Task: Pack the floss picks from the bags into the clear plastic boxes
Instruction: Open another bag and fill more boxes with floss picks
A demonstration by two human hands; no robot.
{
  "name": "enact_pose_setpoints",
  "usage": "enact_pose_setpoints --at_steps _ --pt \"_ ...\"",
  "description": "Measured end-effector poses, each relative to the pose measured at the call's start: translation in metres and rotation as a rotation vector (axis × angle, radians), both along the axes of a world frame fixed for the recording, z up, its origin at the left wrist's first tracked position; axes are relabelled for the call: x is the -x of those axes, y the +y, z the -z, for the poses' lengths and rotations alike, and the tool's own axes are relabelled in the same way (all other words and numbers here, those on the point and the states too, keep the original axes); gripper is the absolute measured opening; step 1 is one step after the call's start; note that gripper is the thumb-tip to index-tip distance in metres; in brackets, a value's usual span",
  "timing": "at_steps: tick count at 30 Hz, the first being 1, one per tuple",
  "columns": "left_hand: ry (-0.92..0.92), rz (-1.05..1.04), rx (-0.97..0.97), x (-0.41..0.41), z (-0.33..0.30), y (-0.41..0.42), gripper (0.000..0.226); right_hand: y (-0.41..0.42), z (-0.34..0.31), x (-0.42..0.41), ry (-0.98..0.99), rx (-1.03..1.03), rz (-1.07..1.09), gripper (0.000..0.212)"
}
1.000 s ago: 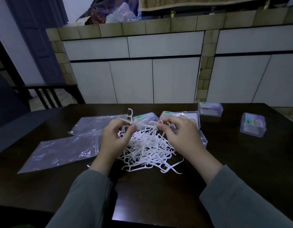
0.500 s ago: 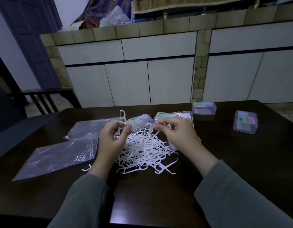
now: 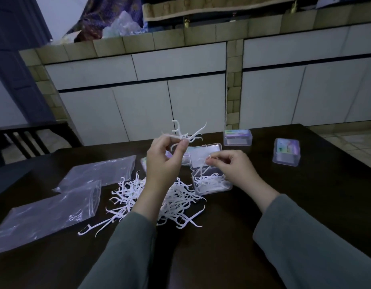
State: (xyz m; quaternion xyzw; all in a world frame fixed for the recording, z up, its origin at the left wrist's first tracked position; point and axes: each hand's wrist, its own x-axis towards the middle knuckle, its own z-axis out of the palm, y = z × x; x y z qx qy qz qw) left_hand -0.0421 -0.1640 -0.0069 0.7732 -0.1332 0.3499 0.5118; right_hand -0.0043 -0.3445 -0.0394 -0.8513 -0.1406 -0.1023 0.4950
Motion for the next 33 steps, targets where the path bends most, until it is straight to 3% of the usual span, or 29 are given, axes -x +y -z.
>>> enact_pose_setpoints --at_steps 3,8,13,17,21,25,27,29,33 --pt "-0.012 0.023 -0.025 -0.01 -0.003 -0.009 0.007 -0.009 0.0 -0.005 -0.067 0.188 0.019 0.014" --pt "0.013 0.024 -0.121 -0.025 0.005 -0.013 0.017 -0.023 -0.002 -0.008 -0.063 0.343 -0.021 0.016" --pt "0.161 0.076 -0.249 -0.022 0.016 -0.009 0.01 -0.028 -0.006 -0.006 -0.098 0.511 -0.06 0.026" --pt "0.263 0.085 -0.329 -0.017 0.013 -0.008 0.01 -0.032 -0.011 0.0 0.061 0.428 -0.178 0.053" --pt "0.391 0.05 -0.388 -0.015 0.016 -0.007 0.012 -0.037 -0.011 0.0 0.092 0.349 -0.162 0.063" --pt "0.38 0.084 -0.361 -0.011 0.016 -0.007 0.015 -0.04 -0.015 0.002 0.153 0.427 -0.101 0.069" --pt "0.385 0.108 -0.363 -0.012 0.018 -0.007 0.017 -0.041 -0.014 0.003 0.212 0.462 -0.123 0.083" --pt "0.437 0.139 -0.455 -0.013 0.02 -0.009 0.018 -0.04 -0.01 0.004 0.252 0.466 -0.147 0.093" --pt "0.475 0.076 -0.775 -0.018 0.021 -0.008 0.007 -0.038 -0.005 0.003 0.268 0.439 -0.153 0.089"
